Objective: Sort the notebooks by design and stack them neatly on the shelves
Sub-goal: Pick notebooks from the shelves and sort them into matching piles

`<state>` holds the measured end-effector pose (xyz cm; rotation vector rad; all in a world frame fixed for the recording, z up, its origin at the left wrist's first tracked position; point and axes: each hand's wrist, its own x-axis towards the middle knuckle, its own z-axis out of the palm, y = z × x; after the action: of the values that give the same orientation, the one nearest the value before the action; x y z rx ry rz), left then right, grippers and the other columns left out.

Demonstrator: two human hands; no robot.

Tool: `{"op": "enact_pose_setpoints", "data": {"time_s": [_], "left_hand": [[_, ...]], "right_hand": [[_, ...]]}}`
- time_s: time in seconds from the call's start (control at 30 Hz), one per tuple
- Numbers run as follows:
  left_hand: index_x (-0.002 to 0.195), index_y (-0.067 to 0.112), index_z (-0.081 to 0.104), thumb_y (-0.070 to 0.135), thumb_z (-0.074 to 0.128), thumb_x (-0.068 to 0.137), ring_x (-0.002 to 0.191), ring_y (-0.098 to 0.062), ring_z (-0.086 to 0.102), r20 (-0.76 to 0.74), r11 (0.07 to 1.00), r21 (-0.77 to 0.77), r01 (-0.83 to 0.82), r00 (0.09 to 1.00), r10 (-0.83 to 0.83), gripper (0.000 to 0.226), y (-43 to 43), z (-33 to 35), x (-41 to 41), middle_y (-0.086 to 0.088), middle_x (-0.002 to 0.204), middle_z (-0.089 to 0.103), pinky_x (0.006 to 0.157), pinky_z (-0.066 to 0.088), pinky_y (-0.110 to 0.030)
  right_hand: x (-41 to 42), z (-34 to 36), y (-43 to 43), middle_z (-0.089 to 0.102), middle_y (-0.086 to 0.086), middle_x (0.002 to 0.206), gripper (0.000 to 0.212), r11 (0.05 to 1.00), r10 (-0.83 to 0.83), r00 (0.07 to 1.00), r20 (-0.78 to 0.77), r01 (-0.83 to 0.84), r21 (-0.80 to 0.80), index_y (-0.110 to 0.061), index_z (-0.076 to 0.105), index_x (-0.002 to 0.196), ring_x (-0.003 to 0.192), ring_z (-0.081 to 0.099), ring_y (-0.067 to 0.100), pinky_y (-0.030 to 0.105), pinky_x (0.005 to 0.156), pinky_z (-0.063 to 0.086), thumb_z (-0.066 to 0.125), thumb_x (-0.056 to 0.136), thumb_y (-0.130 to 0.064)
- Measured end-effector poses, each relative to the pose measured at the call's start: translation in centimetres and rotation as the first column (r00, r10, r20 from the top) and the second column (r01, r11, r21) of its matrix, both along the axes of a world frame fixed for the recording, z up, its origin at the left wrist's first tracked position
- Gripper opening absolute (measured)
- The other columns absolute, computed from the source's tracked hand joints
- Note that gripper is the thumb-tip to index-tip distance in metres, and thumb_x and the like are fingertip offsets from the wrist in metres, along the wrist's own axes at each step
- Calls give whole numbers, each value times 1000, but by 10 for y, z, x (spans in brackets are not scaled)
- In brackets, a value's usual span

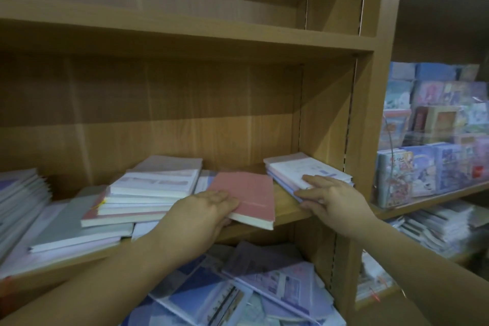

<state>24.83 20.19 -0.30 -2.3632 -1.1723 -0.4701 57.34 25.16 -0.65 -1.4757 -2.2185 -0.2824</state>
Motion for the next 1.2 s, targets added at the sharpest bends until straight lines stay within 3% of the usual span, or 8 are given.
{"op": "enact_pose_setpoints", "data": {"time_s": [0.1,0.2,0.4,0.6,0.7,0.9,1.1,1.2], "left_hand": [[114,17,70,30,43,94,88,-24,72,-28,999,35,8,1000,-7,36,1,-5,0,-6,106,73,62,61,-36],[110,19,72,33,43,95,88,-21,72,19,1000,23,6,1000,-7,35,-6,-5,2,-2,100,75,63,60,-34],[99,29,69,59,42,99,89,-14,64,203,996,-91,-20,978,39,40,-31,23,1,8,95,71,74,54,-37],[142,32,53,62,32,101,130,-29,50,270,805,-185,-564,758,593,55,-20,63,-76,-6,141,56,103,47,-43],[138,31,58,67,30,100,118,-29,58,310,712,-450,-539,654,690,60,-19,55,-93,-9,130,63,94,49,-36],[133,34,62,75,44,89,123,-30,55,254,664,-450,-597,627,736,62,-29,64,-90,-1,134,63,100,50,-41],[139,17,55,83,72,61,109,-25,61,327,599,-628,-496,530,782,104,-36,83,-98,-4,125,64,94,54,-38],[121,17,67,73,85,55,96,-22,64,425,590,-731,-343,448,787,88,-42,83,-98,0,108,68,82,57,-34]], "right_hand": [[-20,3,-14,56,-5,144,29,998,-15,980,-197,4,-56,-38,73,121,136,48,22,39,111,40,58,97,-48],[-49,1,-45,64,-5,99,29,997,-34,859,-511,65,42,-31,72,112,88,63,14,36,76,54,55,97,-50],[-101,9,-66,72,13,98,68,811,-357,426,-832,-301,-502,-27,37,150,74,75,32,45,65,64,71,93,-40],[-119,4,-60,68,21,89,26,756,-459,199,-866,-424,-498,-5,59,119,63,67,29,38,57,58,67,97,-15],[-126,8,-65,65,16,89,25,777,-446,198,-873,-397,-487,-5,55,121,63,63,26,36,55,55,64,99,-14],[-127,20,-78,59,-2,98,21,918,-276,466,-841,-131,-373,-29,47,117,76,62,25,39,63,54,55,101,-18],[-122,28,-82,50,-17,124,52,936,-121,398,-909,-260,-239,-21,30,157,106,47,4,24,99,34,42,108,-10],[-122,26,-83,49,-26,103,50,924,-120,359,-926,-301,-236,-21,34,156,96,50,3,26,101,35,41,108,-7]]}}
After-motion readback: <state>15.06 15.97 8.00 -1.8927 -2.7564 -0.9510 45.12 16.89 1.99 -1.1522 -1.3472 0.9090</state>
